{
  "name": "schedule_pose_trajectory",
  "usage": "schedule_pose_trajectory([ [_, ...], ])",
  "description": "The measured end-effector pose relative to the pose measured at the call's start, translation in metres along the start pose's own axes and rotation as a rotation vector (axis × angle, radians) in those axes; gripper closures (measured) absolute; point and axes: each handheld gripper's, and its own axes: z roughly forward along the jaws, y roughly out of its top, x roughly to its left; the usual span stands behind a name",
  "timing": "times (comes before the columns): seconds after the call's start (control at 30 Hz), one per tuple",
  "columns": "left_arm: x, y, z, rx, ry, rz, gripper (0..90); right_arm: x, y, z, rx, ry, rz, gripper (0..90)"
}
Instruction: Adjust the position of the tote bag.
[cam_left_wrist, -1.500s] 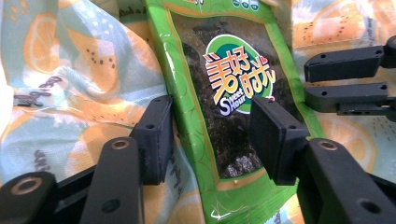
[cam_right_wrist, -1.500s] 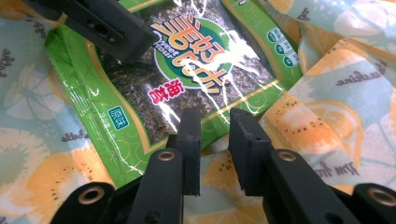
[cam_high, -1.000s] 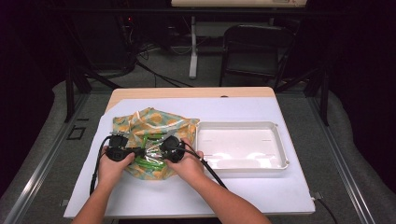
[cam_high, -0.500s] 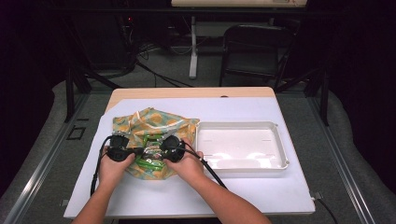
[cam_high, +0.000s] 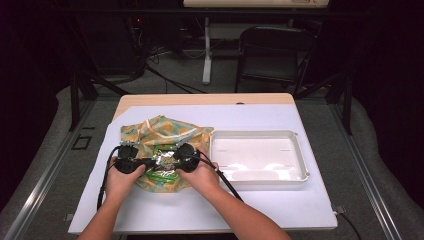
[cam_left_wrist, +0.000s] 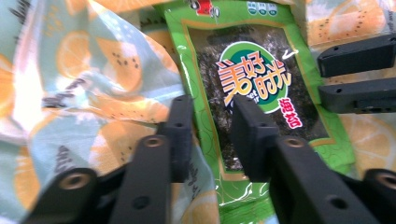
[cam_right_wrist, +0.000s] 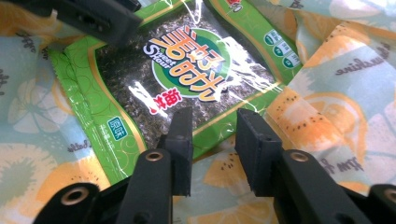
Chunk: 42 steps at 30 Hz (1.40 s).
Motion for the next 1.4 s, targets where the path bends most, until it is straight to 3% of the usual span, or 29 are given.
schedule_pose_trajectory([
  [0.13, 0.0018, 0.0014, 0.0016, -0.008, -0.037, -0.026, 58.3, 0.0009, -0.0003, 0.0004, 0.004, -0.009, -0.012, 69.1],
  [0.6, 0.0070, 0.0018, 0.0028, -0.008, -0.129, -0.096, 54.1, 0.0000, -0.0054, 0.0008, -0.029, 0.000, 0.008, 70.4],
  [1.03, 0.0055, 0.0032, 0.0038, -0.013, -0.141, -0.109, 53.8, -0.0019, -0.0078, -0.0001, -0.028, 0.007, 0.005, 71.7],
  [1.1, 0.0065, 0.0035, 0.0042, -0.022, -0.160, -0.119, 53.7, -0.0016, -0.0079, 0.0003, -0.032, 0.007, 0.010, 71.9],
  [1.2, 0.0086, 0.0041, 0.0037, -0.028, -0.236, -0.155, 55.7, -0.0022, -0.0078, -0.0002, -0.015, 0.007, 0.007, 73.2],
  [1.4, 0.0055, 0.0045, 0.0025, -0.032, -0.212, -0.133, 57.9, -0.0022, -0.0078, -0.0002, -0.013, 0.005, 0.008, 73.3],
])
